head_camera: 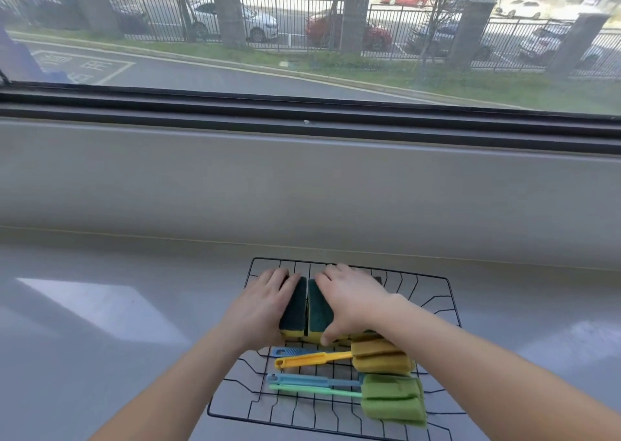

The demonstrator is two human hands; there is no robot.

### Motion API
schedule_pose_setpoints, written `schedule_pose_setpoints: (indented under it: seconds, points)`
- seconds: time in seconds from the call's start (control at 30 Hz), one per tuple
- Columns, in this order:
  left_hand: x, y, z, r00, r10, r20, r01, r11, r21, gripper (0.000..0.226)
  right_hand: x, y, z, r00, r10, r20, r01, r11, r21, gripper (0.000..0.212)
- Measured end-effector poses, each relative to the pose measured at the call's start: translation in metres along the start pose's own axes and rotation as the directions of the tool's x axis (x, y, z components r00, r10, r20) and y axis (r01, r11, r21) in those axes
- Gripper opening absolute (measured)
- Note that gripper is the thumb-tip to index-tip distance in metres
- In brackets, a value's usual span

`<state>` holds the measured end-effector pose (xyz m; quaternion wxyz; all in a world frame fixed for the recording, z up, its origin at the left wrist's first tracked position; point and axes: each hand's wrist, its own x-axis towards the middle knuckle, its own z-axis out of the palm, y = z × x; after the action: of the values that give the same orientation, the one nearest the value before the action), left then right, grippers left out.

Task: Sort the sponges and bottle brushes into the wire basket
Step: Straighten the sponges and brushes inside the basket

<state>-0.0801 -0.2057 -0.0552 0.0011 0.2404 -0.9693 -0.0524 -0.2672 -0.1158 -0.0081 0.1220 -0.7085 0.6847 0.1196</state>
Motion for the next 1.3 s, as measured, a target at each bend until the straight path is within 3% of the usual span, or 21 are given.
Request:
schedule_pose_setpoints:
  seconds: [0.37, 0.7, 0.87, 1.3]
  points:
    - [0.008, -0.014, 0.008, 0.994, 0.094, 0.049, -0.101, 0.981, 0.165, 0.116, 0.014, -0.016, 0.021, 1.0, 0.023, -0.006, -0.024, 0.977, -0.213, 0.135]
    - [0.004, -0.016, 0.016, 0.994, 0.11, -0.017, -0.108, 0.991, 0.076, 0.104, 0.016, -0.023, 0.028, 0.999, 0.035, -0.022, -0.038, 0.982, -0.183, 0.098]
    - [0.005, -0.023, 0.017, 0.983, 0.181, -0.028, -0.177, 0.977, 0.121, 0.102, 0.013, -0.021, 0.033, 0.997, 0.046, -0.061, -0.053, 0.993, -0.107, 0.095]
    - [0.006, -0.013, 0.023, 0.999, 0.036, 0.031, -0.038, 0.996, 0.079, 0.101, 0.012, -0.022, 0.036, 0.997, 0.06, -0.053, -0.067, 0.989, -0.134, 0.102]
